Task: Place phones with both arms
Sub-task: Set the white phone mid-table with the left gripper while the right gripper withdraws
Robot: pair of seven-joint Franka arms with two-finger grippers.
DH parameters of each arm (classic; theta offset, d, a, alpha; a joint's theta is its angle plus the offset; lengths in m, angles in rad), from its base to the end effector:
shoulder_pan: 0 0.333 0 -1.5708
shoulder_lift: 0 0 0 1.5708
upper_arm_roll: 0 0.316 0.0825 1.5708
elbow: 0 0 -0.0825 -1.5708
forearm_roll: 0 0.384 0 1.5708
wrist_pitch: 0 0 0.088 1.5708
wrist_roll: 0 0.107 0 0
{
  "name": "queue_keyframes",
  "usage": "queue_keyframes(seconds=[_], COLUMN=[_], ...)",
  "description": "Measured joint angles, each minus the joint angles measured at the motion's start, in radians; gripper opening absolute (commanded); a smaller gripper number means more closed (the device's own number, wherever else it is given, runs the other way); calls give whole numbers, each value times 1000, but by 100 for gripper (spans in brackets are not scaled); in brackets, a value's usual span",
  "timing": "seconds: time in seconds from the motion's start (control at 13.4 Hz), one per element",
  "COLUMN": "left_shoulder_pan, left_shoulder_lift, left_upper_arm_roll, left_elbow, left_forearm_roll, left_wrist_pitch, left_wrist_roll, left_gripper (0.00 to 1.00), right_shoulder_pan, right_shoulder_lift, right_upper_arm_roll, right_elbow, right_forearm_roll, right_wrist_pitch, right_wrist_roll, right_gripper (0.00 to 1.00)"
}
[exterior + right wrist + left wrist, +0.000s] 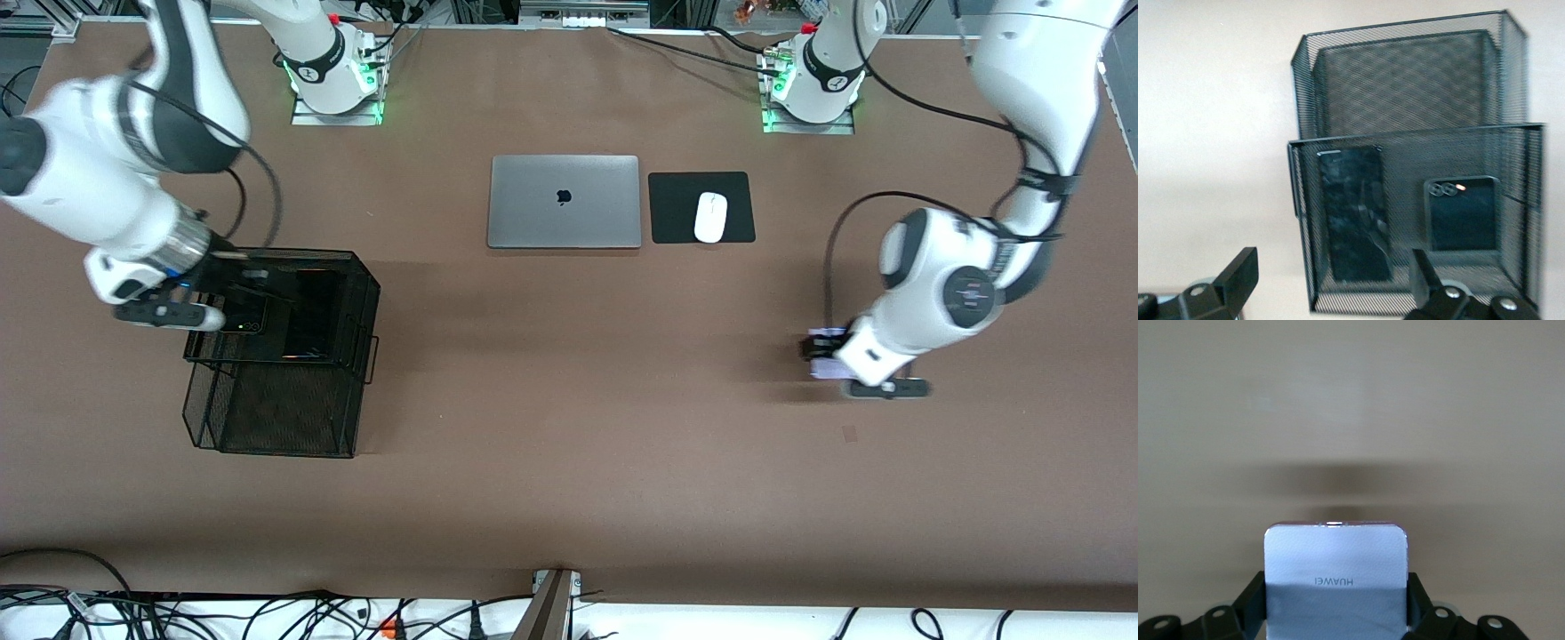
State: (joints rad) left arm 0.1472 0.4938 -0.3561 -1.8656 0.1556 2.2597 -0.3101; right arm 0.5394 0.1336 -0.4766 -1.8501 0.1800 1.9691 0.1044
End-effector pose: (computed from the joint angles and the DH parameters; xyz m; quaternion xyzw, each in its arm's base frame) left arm 0.6205 -0.1142 0.2599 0.9991 0.0159 -0.0370 0.0163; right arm 0.5912 0.0585 0.4572 -0.9972 0.0538 0.0033 0.0523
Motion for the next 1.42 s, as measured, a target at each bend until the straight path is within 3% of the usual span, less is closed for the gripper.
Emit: queue_keyframes(seconds=[0.22, 0.52, 1.05, 1.42], left_shoulder_pan=[-176, -389, -786, -919], left_shoulder_lift=[28, 159, 406, 472], left_upper_arm_roll=[4, 21, 251, 316], left_elbow=[61, 224, 535, 626], left_forearm_roll=[0, 0, 0, 0], left_wrist_pitch=[-26, -28, -28, -28], left_wrist_roll=[-197, -423, -662, -703], left_gripper=[0, 0, 0, 0], right_shoulder_pan=[-53, -121, -128, -128], right_shoulder_lift=[1, 34, 95, 97], right_upper_arm_roll=[-5, -6, -1, -1], right_elbow=[127, 223, 232, 234], right_forearm_roll=[-73, -89, -89, -89], right_wrist_pitch=[-162, -233, -238, -238], right_wrist_roll=[-7, -39, -38, -38], right_gripper=[100, 100, 100, 100])
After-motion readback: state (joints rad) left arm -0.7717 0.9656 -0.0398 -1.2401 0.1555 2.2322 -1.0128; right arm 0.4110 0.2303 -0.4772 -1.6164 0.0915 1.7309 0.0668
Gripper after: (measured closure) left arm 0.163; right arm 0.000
